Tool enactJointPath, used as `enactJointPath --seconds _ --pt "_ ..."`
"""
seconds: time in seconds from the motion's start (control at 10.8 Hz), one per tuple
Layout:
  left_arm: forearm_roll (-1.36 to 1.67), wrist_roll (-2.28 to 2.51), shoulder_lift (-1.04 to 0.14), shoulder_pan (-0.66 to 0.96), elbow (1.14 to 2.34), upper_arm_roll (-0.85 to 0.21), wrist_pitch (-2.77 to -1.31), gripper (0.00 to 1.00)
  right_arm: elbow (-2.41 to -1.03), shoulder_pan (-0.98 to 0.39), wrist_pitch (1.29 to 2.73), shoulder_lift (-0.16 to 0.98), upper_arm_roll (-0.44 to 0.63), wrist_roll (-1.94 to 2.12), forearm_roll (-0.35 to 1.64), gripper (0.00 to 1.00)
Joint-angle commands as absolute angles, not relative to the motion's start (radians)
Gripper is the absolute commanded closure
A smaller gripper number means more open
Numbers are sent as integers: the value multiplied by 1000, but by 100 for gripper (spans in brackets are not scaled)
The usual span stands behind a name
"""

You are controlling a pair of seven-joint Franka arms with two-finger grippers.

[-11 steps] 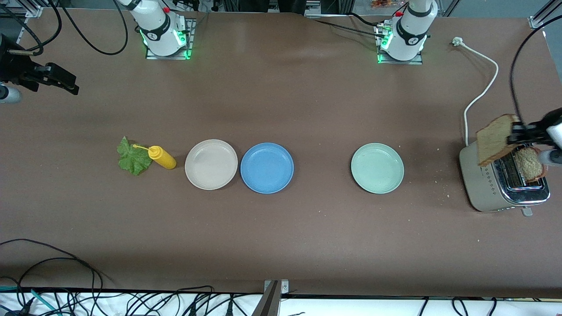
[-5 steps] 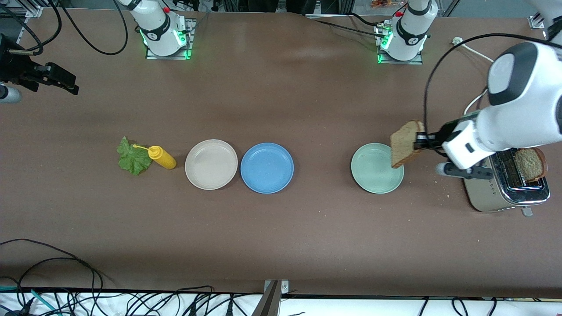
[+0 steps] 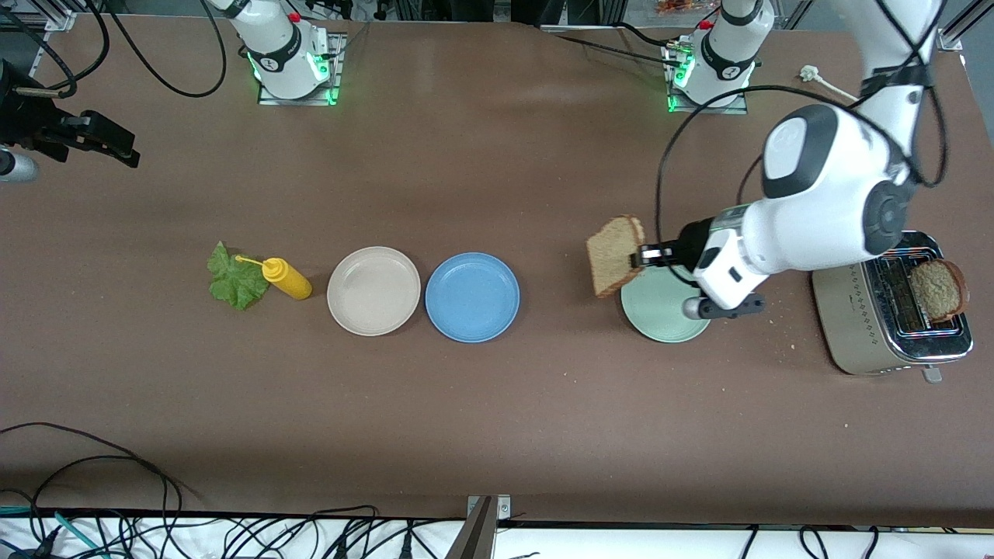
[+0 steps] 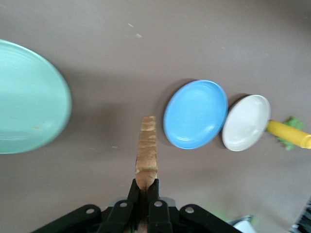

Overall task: Make sandwich in blue plate with both arms
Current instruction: 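Carry the bread slice with the left gripper to the blue plate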

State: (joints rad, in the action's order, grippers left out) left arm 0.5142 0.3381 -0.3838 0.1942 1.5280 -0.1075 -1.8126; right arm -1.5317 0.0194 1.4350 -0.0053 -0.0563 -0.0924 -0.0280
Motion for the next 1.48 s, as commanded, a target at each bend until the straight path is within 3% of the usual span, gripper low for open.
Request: enactJointPath --seconds 0.0,0.93,1.39 --pt "748 364 -481 288 1520 -86 -1882 100 -1513 18 1419 -3 -58 -98 -18 0" --pt "844 202 -767 515 1347 -87 -2268 100 -1513 18 1419 -3 -58 -98 -17 0" --pt "844 206 -836 549 1290 -87 -2316 100 -1513 18 1422 -3 -58 -98 -17 0"
